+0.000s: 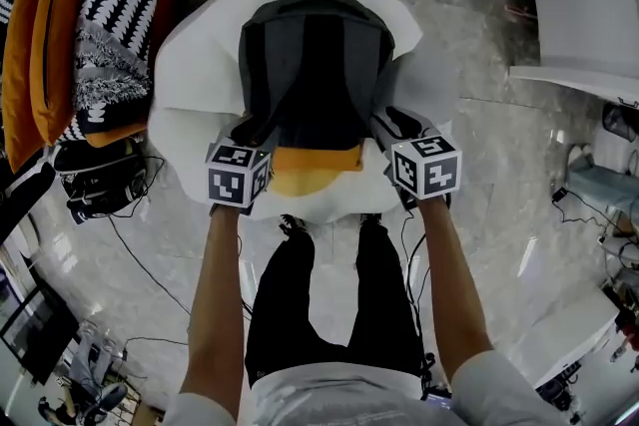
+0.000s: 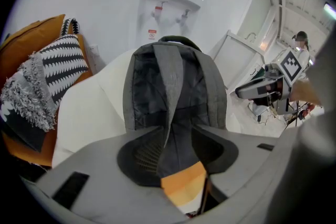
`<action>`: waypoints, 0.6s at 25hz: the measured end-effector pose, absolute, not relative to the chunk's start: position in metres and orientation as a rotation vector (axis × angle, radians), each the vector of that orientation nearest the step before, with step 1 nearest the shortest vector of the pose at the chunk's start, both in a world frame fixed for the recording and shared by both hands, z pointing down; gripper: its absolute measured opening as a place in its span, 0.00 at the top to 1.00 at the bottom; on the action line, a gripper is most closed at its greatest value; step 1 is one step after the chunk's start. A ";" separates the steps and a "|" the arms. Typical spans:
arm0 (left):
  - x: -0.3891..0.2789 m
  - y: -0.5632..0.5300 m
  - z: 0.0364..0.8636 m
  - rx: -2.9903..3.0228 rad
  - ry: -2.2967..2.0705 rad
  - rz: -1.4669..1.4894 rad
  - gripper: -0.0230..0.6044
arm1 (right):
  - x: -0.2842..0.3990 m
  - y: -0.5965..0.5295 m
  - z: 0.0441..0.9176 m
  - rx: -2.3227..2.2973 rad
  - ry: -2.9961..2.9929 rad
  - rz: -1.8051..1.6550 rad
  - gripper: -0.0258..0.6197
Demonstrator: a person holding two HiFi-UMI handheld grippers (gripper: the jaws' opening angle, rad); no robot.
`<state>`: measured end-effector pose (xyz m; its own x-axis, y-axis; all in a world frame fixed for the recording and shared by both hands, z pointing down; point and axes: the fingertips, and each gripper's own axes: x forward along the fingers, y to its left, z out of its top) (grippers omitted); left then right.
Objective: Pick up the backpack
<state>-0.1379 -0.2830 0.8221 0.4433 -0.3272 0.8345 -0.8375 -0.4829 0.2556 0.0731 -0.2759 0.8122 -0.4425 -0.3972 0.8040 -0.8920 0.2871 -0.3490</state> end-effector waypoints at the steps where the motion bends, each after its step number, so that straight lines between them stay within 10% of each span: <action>1: -0.138 -0.284 0.824 2.019 -0.976 0.964 0.65 | 0.072 -0.276 0.815 1.149 -1.972 1.092 0.76; 15: -0.138 -0.293 0.852 2.027 -1.003 0.983 0.65 | 0.063 -0.281 0.860 1.097 -1.961 1.088 0.76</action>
<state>-0.1380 -0.2933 0.8523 0.4227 -0.3455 0.8378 -0.8445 -0.4858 0.2257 0.0629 -0.2809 0.8595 -0.4516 -0.3590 0.8168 -0.8831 0.3107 -0.3517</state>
